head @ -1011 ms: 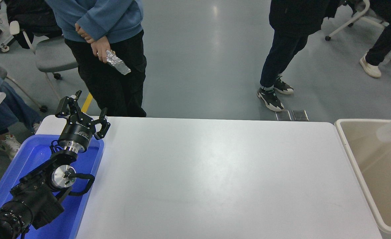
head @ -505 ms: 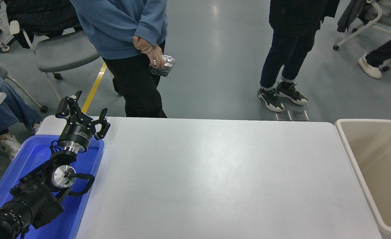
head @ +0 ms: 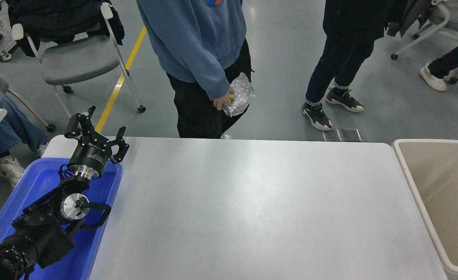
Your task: Dispose of the paper cup in the dustbin
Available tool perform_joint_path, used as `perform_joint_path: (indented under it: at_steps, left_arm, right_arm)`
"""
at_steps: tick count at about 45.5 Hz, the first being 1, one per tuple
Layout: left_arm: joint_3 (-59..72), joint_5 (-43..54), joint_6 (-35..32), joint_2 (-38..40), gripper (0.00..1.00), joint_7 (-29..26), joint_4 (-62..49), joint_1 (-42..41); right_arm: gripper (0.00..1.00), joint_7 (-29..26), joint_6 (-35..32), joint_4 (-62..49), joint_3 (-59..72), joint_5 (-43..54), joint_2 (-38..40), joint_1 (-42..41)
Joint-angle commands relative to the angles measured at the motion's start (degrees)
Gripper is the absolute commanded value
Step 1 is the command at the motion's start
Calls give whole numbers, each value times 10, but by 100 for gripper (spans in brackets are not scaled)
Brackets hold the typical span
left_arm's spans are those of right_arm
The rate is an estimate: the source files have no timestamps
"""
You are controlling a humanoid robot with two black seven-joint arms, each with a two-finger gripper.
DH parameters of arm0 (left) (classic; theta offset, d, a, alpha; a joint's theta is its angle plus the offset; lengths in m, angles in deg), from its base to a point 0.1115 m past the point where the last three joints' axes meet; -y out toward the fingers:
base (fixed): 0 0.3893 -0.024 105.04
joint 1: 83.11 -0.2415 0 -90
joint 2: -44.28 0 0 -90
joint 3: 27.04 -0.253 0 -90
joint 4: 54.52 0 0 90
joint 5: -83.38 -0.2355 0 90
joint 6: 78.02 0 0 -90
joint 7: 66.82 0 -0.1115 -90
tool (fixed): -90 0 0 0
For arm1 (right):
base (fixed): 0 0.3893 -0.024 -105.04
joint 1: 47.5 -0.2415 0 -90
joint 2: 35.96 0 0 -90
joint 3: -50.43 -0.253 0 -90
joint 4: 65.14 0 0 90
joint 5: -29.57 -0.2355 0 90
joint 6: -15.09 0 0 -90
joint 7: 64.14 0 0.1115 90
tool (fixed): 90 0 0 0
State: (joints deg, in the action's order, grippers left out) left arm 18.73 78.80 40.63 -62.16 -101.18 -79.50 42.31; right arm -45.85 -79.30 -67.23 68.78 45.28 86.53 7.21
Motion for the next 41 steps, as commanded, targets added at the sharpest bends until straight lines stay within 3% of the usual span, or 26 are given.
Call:
perform_joint_path:
  at_steps: [1, 10, 11, 14, 16, 19, 20, 25, 41]
  left_arm:
    - [-1, 0, 0, 0, 100, 0, 0, 0]
    - [-1, 0, 0, 0, 100, 0, 0, 0]
    - [0, 0, 0, 0, 100, 0, 0, 0]
    - [0, 0, 0, 0, 100, 0, 0, 0]
    - [-1, 0, 0, 0, 100, 0, 0, 0]
    - [-1, 0, 0, 0, 100, 0, 0, 0]
    - [0, 0, 0, 0, 100, 0, 0, 0]
    - [-1, 0, 0, 0, 100, 0, 0, 0]
    - [-1, 0, 0, 0, 100, 0, 0, 0]
  right_arm:
    - [0, -16, 21, -15, -23, -14, -24, 15]
    - [0, -17, 26, -15, -33, -17, -25, 16]
    - [5, -18, 26, -15, -36, -19, -25, 16]
    - [45, -26, 26, -15, -43, -20, -25, 16]
    - [55, -28, 26, -14, -45, -20, -25, 16]
    - [83, -28, 25, -13, -45, -20, -25, 17]
    - [87, -28, 25, -13, -45, -20, -25, 17]
    - [98, -27, 25, -13, -48, -20, -25, 19]
    - [99, -27, 24, -15, -62, -20, -20, 15]
